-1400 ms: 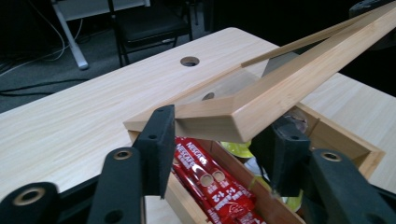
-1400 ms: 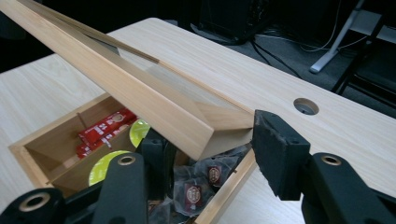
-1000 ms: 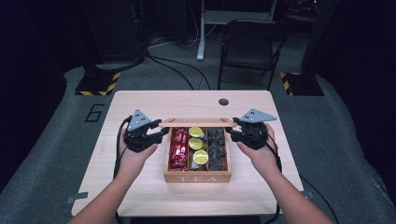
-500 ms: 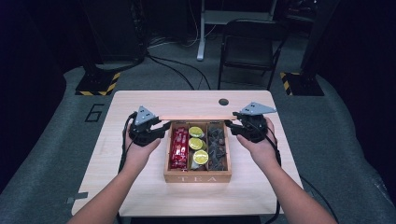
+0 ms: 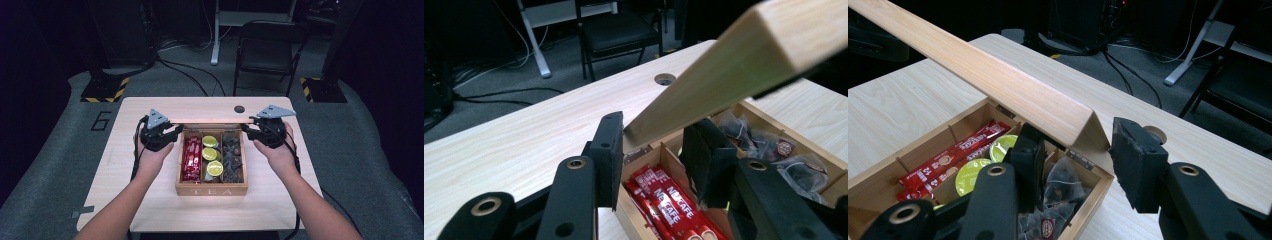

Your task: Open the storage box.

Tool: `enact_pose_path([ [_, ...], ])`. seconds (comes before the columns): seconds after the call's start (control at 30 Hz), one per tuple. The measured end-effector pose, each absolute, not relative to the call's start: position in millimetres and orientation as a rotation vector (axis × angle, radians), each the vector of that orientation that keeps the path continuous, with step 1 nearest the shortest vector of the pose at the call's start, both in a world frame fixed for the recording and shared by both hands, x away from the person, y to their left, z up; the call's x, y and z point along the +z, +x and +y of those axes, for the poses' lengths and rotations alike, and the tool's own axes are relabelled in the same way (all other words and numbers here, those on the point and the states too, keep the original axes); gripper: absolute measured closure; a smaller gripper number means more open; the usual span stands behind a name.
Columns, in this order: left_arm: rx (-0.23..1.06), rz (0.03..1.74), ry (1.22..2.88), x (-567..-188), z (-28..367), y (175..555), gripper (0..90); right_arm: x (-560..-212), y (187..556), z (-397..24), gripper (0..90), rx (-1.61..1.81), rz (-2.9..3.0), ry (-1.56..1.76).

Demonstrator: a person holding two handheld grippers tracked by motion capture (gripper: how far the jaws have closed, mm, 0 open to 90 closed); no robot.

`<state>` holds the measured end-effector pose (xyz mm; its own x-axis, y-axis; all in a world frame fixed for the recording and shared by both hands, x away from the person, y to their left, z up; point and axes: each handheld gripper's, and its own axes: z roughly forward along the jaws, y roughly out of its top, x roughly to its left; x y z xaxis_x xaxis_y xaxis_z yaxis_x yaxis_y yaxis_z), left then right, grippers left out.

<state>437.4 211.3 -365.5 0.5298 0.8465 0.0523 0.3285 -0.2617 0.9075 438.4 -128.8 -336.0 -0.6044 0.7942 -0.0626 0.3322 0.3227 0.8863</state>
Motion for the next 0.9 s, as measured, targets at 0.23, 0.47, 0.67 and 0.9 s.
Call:
enact_pose_path([
  [0.23,0.681,0.975,1.827,-361.3,212.0,444.2,61.8,-334.2,447.6,-128.6,57.3,1.227,2.102,0.999],
  [0.47,0.653,0.986,1.822,-356.3,213.1,453.5,61.9,-332.8,457.5,-128.0,56.8,1.250,2.087,1.040],
  [0.67,0.643,0.999,1.819,-352.7,212.9,460.1,61.9,-334.3,466.0,-126.4,55.6,1.253,2.078,1.055],
  [0.9,0.635,1.010,1.814,-349.6,212.8,467.5,62.3,-336.1,475.1,-126.2,55.0,1.254,2.070,1.069],
])
